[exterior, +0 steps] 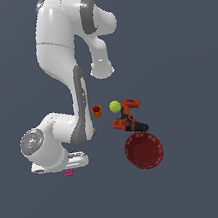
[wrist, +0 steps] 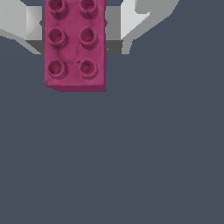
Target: Pick up a designated object from a clutter of objects.
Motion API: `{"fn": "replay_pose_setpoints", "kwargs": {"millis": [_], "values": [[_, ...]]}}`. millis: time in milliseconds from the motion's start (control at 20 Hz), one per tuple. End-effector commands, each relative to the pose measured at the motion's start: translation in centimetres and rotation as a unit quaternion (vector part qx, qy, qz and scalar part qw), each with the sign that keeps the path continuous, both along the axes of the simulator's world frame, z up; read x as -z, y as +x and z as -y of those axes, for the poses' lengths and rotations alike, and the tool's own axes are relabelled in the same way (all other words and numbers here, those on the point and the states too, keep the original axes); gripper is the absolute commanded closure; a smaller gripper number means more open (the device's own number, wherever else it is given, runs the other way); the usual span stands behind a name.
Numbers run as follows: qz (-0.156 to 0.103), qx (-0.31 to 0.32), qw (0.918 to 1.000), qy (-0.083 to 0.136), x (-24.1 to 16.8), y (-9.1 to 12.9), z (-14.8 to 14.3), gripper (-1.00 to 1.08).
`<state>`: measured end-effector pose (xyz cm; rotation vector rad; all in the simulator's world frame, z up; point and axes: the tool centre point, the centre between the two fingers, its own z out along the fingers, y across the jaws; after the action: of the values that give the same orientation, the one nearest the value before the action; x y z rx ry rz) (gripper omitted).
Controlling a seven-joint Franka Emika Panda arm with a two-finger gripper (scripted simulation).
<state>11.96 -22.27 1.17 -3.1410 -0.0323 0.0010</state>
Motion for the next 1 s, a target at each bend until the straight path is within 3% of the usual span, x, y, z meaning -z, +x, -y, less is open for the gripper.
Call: {"fn": "replay_pose_setpoints", "kwargs": {"millis": [0,500,950], "values": [[0.000,0.000,1.0000,0.000,0.0,0.0,0.0,1.08],[0.000,0.000,1.0000,0.000,-0.5,-0.4,-0.5,1.08],[0.000,0.000,1.0000,0.000,-2.8,-2.0,-2.8,1.08]]}}
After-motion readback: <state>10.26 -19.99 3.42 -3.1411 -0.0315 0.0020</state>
